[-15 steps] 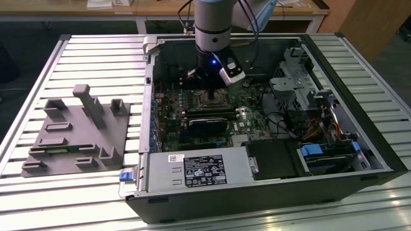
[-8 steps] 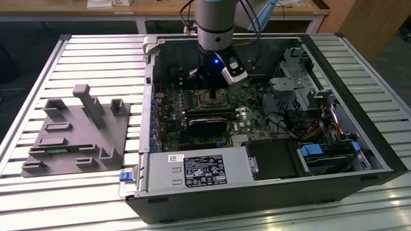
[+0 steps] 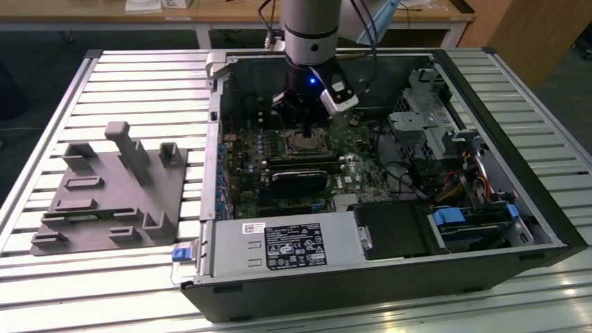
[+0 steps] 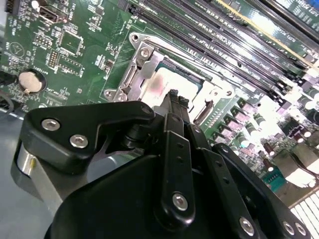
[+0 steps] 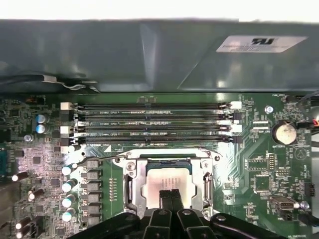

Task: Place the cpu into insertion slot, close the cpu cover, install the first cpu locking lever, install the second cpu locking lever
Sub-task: 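Close the cpu cover, then install the first cpu locking lever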

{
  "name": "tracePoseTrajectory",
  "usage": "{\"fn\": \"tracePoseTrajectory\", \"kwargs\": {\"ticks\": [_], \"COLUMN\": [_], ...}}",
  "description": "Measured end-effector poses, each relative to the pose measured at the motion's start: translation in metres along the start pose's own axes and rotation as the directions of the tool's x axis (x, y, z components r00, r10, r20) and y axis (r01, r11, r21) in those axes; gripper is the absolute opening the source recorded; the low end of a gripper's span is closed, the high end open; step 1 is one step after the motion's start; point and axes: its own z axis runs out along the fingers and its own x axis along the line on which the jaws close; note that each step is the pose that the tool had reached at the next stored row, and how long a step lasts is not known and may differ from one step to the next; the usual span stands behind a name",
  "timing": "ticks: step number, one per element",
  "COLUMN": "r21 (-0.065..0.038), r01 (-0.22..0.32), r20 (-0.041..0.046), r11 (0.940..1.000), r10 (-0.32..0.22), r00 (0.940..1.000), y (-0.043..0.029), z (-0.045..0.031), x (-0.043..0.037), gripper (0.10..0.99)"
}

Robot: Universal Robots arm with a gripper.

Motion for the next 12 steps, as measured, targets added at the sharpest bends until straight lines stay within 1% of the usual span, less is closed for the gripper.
{"fn": "tracePoseTrajectory", "kwargs": {"ticks": [3, 12], "r21": [0.000, 0.000], "r01": [0.000, 0.000], "r20": [0.0000, 0.0000], "r11": [1.0000, 1.0000], "r10": [0.000, 0.000], "r00": [1.0000, 1.0000], "y": [0.0001, 0.0002], "z": [-0.0026, -0.0040], "x": [-0.0001, -0.0002], "gripper": [0.106, 0.106]}}
